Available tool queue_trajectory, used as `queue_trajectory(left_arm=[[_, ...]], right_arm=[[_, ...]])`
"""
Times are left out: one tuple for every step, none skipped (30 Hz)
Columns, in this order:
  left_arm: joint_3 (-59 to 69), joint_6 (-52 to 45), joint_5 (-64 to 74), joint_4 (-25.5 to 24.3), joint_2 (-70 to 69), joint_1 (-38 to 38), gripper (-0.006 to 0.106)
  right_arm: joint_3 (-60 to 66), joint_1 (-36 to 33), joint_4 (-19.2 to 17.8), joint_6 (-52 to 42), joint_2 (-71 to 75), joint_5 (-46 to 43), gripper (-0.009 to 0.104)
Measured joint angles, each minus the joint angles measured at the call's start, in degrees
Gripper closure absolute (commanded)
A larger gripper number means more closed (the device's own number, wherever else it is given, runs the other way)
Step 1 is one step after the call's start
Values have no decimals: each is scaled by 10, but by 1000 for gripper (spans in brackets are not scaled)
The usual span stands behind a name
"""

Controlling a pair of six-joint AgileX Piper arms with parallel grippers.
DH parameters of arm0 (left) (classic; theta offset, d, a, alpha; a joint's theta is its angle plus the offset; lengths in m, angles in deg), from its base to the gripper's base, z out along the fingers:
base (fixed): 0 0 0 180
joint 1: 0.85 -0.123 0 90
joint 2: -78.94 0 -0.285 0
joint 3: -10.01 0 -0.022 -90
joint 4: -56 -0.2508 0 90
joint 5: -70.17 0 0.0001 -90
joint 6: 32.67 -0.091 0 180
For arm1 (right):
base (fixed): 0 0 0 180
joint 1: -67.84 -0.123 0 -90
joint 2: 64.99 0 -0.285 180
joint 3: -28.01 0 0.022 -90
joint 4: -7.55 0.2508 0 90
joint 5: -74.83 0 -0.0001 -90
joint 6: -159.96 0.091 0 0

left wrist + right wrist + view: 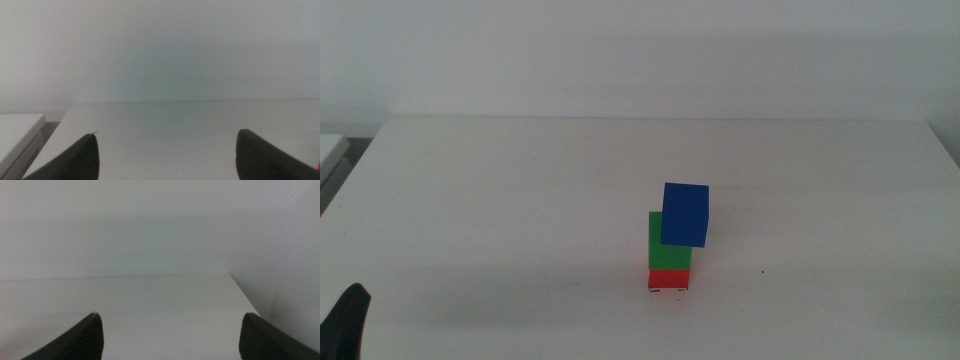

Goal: Stack red cubes first, then green, then blue cubes in a specific spot.

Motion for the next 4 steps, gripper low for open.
queue_trajectory(left_arm=[[0,0,0,-1,0,0,7],[0,0,0,-3,0,0,7],[0,0,0,-4,0,0,7],[0,0,0,-5,0,0,7]], right_arm=[[0,0,0,0,0,0,2],[0,0,0,0,0,0,2],[0,0,0,0,0,0,2],[0,0,0,0,0,0,2]])
